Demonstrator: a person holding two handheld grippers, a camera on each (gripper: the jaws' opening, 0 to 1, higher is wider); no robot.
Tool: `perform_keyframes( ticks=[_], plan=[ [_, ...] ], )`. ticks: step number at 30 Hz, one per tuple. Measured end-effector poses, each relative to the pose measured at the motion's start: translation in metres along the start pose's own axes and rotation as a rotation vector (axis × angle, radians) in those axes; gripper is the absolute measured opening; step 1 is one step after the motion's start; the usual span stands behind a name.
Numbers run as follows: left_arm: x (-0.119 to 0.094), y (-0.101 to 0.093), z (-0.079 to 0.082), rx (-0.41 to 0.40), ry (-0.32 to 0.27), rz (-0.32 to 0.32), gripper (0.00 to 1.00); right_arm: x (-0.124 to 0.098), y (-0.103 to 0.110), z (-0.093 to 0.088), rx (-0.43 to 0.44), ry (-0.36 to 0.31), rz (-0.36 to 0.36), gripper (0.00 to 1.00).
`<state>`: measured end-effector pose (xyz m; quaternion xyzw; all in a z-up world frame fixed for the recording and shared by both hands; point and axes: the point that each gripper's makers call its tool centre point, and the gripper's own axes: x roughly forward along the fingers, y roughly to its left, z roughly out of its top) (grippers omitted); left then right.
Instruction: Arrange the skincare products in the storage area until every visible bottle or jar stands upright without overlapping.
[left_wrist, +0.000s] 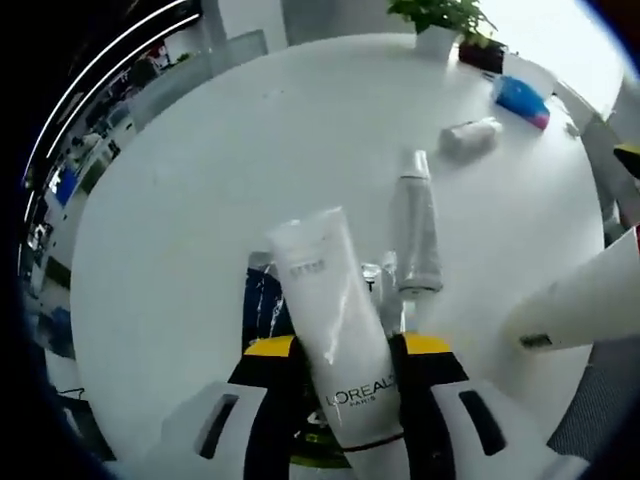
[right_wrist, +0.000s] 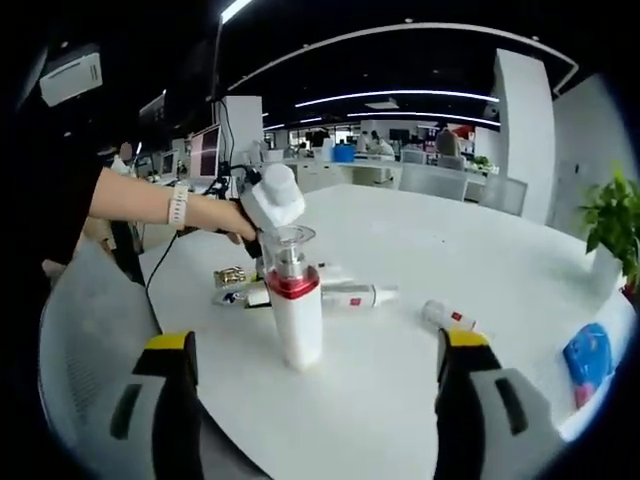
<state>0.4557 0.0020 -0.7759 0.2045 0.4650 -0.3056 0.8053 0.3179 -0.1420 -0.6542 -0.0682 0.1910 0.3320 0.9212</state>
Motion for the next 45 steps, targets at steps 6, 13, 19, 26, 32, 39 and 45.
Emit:
perform_keyframes(
  ticks=[6,13,19,26,32,39,45],
  plan=[
    [0.0,0.004,0.004,-0.082,-0.094,0.016,0.32,-0.001,0.002,-0.001,-0.002,0.002,0.001,1.0],
    [0.0,0.013,0.009,-0.189,-0.177,0.043,0.26,-0.003,0.005,0.003,-0.012,-0.003,0.004,1.0],
    [-0.018,0.019,0.02,-0.229,-0.282,0.062,0.23,-0.01,0.003,0.008,-0.022,-0.012,-0.012,0.99],
    [-0.063,0.021,0.033,-0.231,-0.405,0.041,0.23,-0.014,-0.002,0.02,0.024,-0.066,-0.017,0.94],
    [-0.103,0.007,0.033,-0.173,-0.495,0.024,0.23,-0.018,-0.01,0.038,0.022,-0.114,-0.044,0.82],
    [-0.145,-0.013,0.03,-0.123,-0.596,0.019,0.23,-0.023,-0.004,0.073,0.112,-0.228,0.0,0.61],
    [-0.169,-0.036,0.024,-0.071,-0.655,0.015,0.24,-0.019,0.01,0.104,0.227,-0.315,0.101,0.47]
  ],
)
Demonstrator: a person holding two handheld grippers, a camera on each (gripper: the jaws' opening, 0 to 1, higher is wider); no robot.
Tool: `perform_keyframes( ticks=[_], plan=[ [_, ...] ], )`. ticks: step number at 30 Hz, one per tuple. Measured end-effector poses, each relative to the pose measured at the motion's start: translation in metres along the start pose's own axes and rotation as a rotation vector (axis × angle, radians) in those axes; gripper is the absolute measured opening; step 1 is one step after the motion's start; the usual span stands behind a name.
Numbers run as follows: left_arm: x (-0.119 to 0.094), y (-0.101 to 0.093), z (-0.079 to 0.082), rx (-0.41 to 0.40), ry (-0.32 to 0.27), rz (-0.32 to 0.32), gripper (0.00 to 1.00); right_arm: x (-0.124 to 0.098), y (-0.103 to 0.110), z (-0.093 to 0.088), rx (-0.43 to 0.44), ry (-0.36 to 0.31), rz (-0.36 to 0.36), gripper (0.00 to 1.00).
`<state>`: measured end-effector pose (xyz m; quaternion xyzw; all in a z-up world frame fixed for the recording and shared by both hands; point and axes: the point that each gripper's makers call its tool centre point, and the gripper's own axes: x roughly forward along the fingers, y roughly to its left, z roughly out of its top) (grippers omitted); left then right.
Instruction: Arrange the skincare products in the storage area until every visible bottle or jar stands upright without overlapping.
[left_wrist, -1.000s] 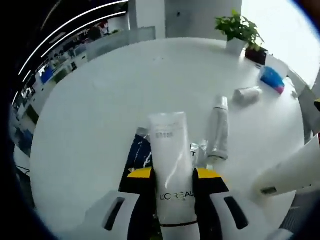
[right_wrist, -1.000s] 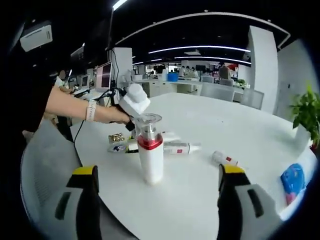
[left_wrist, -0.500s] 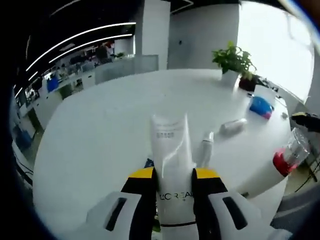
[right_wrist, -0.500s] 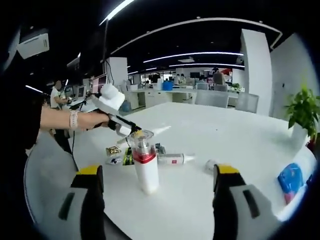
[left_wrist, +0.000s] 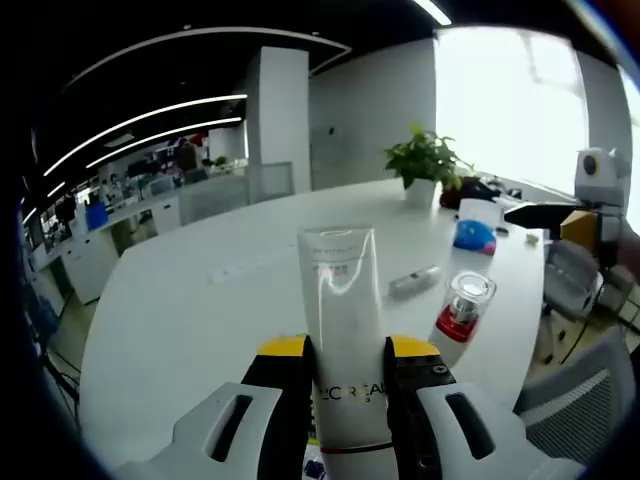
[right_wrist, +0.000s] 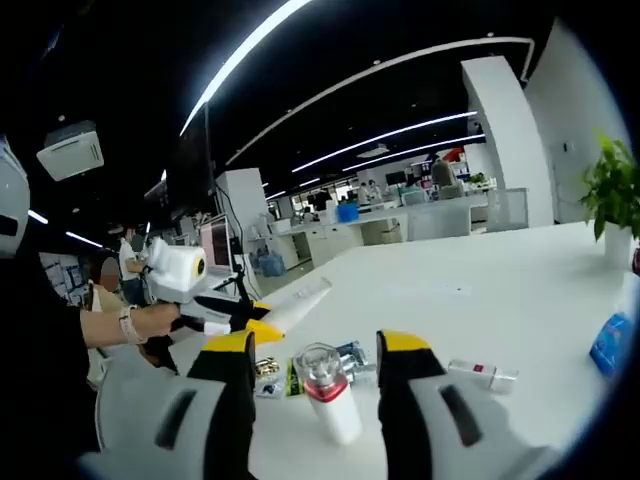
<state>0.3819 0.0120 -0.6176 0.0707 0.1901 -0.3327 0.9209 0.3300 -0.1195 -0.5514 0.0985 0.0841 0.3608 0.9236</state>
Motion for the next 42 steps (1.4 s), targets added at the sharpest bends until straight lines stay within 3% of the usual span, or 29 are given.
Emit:
perform_keyframes(
  ticks=[5,9,13,20,26,28,35,42],
  plan=[
    [-0.019,-0.018,0.012,0.049,-0.053,-0.013,0.24,0.014,0.011,0.004,0.022,-0.001,0.038,0.41],
    [-0.032,-0.033,0.023,0.099,-0.091,-0.03,0.24,0.025,0.025,0.009,0.095,-0.029,0.099,0.37],
    [-0.042,-0.048,0.032,0.16,-0.128,-0.037,0.24,0.037,0.03,0.006,0.142,-0.015,0.116,0.35],
    [-0.05,-0.068,0.044,0.199,-0.17,-0.068,0.24,0.044,0.049,0.018,0.317,-0.083,0.22,0.3],
    [-0.051,-0.086,0.047,0.258,-0.194,-0.085,0.25,0.045,0.055,0.024,0.395,-0.117,0.257,0.2],
    [-0.05,-0.085,0.048,0.26,-0.202,-0.083,0.25,0.045,0.052,0.023,0.418,-0.123,0.251,0.15],
    [-0.05,-0.087,0.047,0.325,-0.223,-0.077,0.27,0.041,0.051,0.023,0.527,-0.148,0.253,0.09],
    [-0.047,-0.089,0.047,0.392,-0.227,-0.082,0.29,0.04,0.053,0.028,0.522,-0.169,0.253,0.06]
  ],
)
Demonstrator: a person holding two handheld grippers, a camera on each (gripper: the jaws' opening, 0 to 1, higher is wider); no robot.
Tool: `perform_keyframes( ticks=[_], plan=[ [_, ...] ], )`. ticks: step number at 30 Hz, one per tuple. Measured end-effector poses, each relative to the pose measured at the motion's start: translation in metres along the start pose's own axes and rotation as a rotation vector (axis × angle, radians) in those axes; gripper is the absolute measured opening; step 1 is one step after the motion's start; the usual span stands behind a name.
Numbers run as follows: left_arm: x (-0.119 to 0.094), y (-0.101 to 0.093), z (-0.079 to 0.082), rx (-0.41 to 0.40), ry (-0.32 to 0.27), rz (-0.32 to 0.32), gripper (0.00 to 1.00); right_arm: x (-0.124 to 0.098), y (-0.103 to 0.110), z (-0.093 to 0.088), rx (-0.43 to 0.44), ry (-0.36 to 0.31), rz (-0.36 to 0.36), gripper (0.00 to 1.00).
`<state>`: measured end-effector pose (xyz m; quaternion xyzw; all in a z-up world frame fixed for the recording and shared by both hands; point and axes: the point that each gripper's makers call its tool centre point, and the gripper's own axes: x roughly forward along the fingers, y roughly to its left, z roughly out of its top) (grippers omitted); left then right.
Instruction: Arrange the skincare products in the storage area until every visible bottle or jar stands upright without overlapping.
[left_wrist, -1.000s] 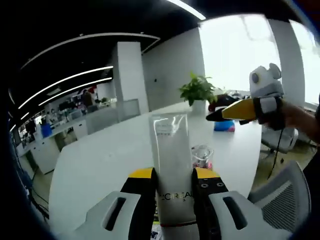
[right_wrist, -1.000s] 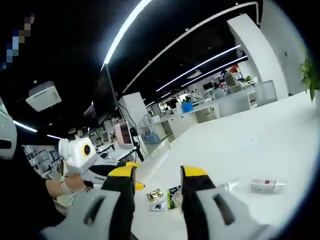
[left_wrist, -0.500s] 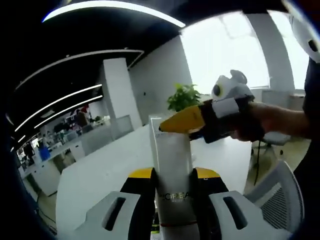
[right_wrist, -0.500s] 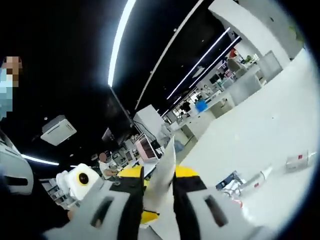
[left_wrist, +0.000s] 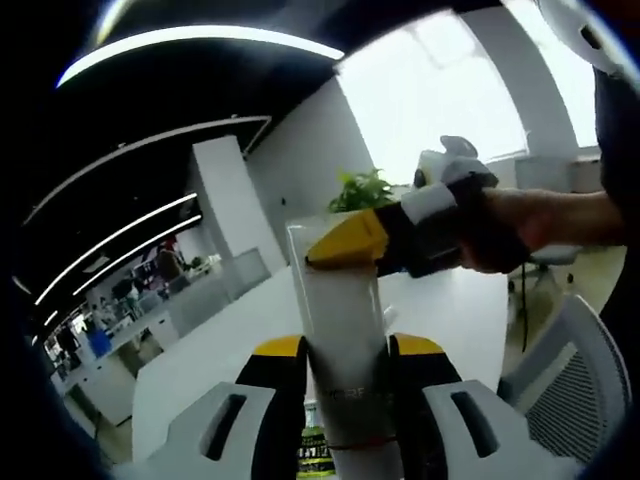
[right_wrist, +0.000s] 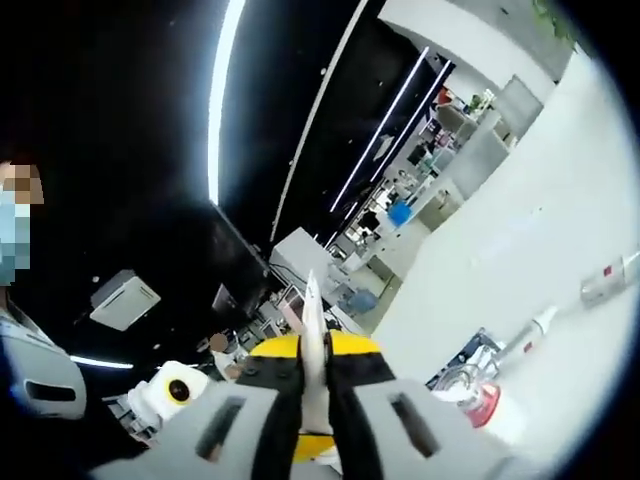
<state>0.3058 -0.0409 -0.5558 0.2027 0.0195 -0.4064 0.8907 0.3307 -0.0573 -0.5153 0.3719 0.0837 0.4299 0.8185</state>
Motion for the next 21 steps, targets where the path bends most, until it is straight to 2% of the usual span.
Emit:
perform_keyframes(
  ticks=[5,8,11,13,19,21],
  plan=[
    [-0.002,-0.004,0.0,0.027,0.013,-0.063,0.31,0.002,0.006,0.002,-0.068,0.023,0.017,0.05],
    [-0.005,-0.01,-0.002,-0.006,0.029,-0.147,0.31,0.004,0.012,-0.001,-0.119,0.053,0.037,0.05],
    [-0.009,-0.014,-0.005,-0.083,0.049,-0.246,0.3,0.005,0.018,-0.007,-0.195,0.087,0.073,0.05],
    [-0.01,-0.017,-0.008,-0.115,0.063,-0.295,0.3,0.006,0.024,-0.012,-0.213,0.115,0.103,0.05],
    [-0.009,-0.025,-0.013,-0.137,0.077,-0.381,0.31,0.008,0.036,-0.026,-0.298,0.193,0.175,0.05],
    [-0.008,-0.027,-0.015,-0.153,0.079,-0.412,0.3,0.007,0.043,-0.029,-0.325,0.21,0.226,0.05]
  ],
)
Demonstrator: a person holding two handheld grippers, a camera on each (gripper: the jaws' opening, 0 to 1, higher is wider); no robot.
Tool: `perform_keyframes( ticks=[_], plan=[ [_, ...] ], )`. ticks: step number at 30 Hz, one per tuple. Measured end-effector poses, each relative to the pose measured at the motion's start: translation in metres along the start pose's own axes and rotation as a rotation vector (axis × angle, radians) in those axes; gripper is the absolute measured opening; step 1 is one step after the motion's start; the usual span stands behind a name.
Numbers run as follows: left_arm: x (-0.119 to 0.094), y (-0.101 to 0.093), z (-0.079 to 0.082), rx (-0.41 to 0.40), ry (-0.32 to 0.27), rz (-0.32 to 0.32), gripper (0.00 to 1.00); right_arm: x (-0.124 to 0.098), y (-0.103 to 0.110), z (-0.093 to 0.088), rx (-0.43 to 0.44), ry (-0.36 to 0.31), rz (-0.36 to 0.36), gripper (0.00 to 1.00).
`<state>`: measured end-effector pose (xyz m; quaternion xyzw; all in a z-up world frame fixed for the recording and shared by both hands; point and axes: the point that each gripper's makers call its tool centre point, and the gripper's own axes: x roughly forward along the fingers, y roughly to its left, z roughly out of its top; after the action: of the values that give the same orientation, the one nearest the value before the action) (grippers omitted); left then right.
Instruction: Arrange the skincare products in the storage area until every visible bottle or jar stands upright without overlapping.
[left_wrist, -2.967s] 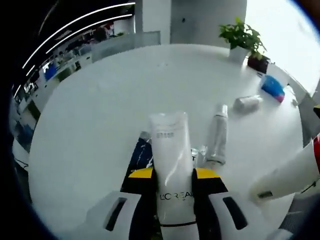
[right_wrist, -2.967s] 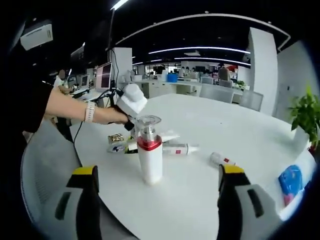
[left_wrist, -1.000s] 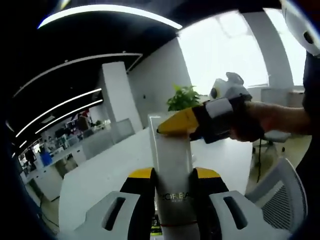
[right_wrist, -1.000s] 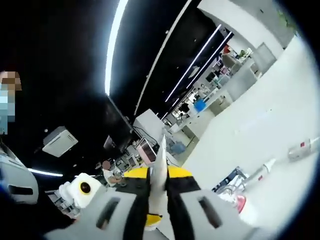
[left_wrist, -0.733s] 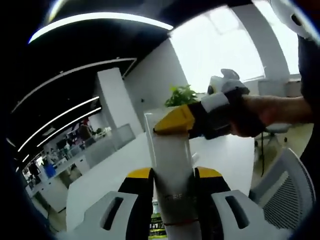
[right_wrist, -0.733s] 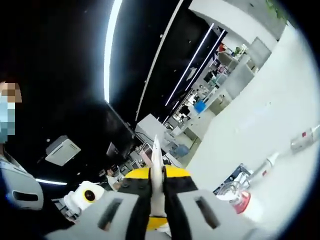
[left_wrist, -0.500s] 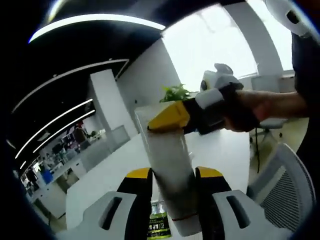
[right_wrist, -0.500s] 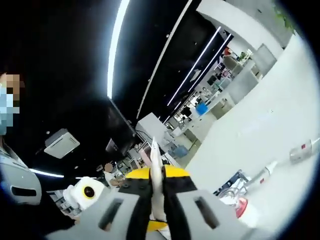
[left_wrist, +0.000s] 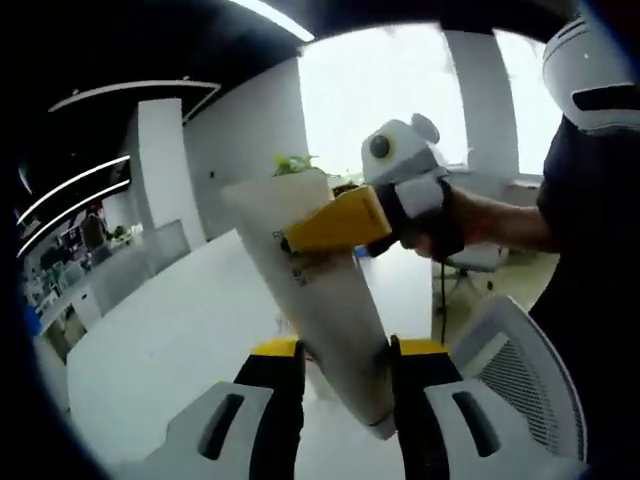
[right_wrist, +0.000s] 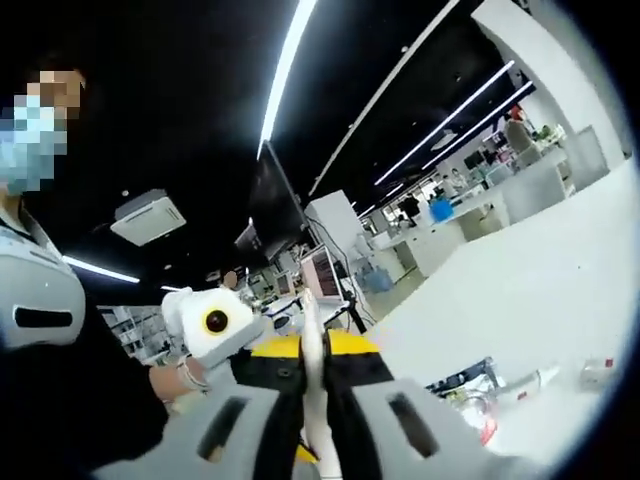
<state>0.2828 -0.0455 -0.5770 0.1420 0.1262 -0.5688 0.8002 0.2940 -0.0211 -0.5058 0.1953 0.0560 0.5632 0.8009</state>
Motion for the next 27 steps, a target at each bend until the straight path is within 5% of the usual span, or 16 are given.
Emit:
perform_keyframes(
  ticks=[4,14,19,27],
  plan=[
    [0.005,-0.005,-0.004,-0.019,0.004,-0.043,0.29,0.002,0.01,-0.007,-0.079,0.056,0.04,0.05],
    [0.015,-0.021,-0.029,-0.014,0.083,-0.132,0.29,0.006,0.019,-0.039,-0.091,0.137,0.093,0.05],
    [0.02,-0.024,-0.043,-0.139,0.101,-0.117,0.22,0.003,0.018,-0.049,-0.164,0.178,0.108,0.07],
    [0.028,-0.026,-0.055,-0.115,0.131,-0.106,0.19,-0.003,0.01,-0.067,-0.275,0.332,0.078,0.1]
  ],
)
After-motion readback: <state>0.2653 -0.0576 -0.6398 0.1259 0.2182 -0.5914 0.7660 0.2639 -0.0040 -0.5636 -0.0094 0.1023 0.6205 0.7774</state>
